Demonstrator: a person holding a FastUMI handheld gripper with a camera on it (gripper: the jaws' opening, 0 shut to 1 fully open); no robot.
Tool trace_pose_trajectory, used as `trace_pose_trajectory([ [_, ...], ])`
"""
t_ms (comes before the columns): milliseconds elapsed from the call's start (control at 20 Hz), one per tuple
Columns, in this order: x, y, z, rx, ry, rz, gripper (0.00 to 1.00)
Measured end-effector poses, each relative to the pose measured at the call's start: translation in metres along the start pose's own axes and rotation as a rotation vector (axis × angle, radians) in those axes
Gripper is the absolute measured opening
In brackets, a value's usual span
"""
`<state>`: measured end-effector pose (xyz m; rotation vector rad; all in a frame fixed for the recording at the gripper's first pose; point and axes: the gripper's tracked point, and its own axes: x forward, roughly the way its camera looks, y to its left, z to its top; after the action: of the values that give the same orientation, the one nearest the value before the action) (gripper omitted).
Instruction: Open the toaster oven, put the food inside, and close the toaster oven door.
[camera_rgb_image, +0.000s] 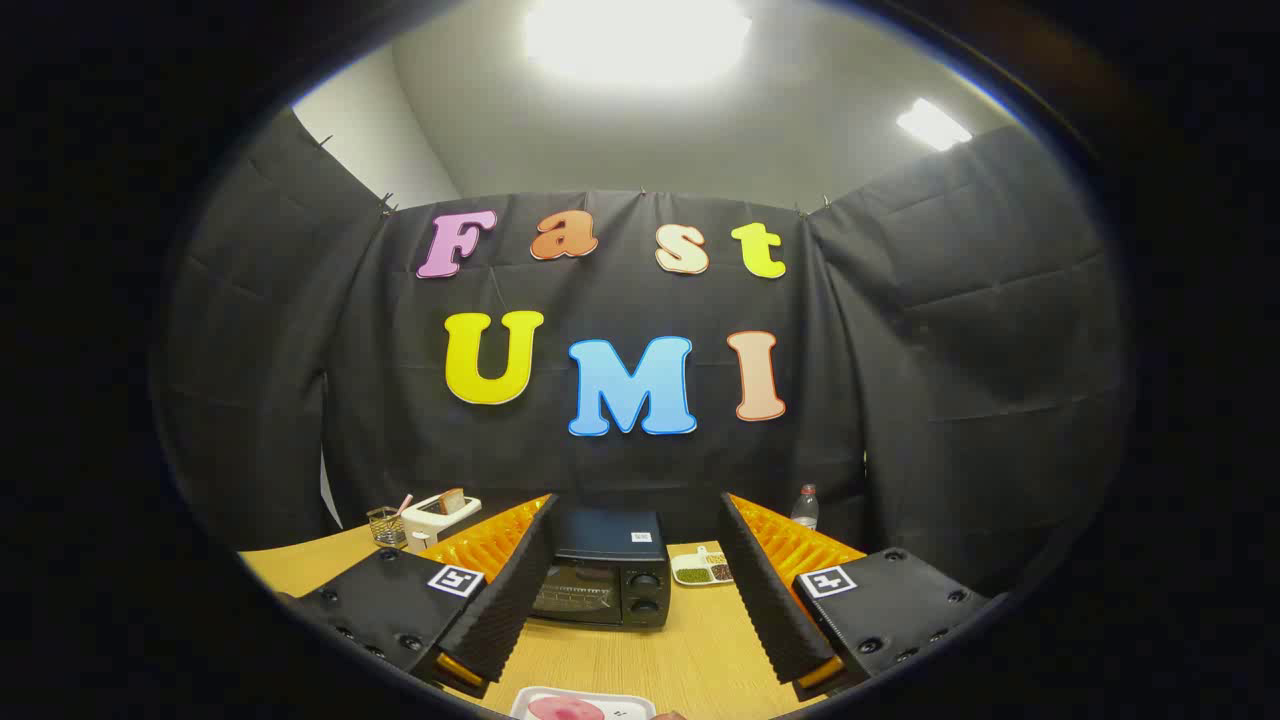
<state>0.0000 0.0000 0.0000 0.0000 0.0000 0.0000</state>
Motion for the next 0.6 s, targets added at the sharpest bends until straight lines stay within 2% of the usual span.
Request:
trace_pose_trajectory([
  [600, -0.006, 0.017, -0.005, 0.009, 0.002, 0.030, 0.98],
])
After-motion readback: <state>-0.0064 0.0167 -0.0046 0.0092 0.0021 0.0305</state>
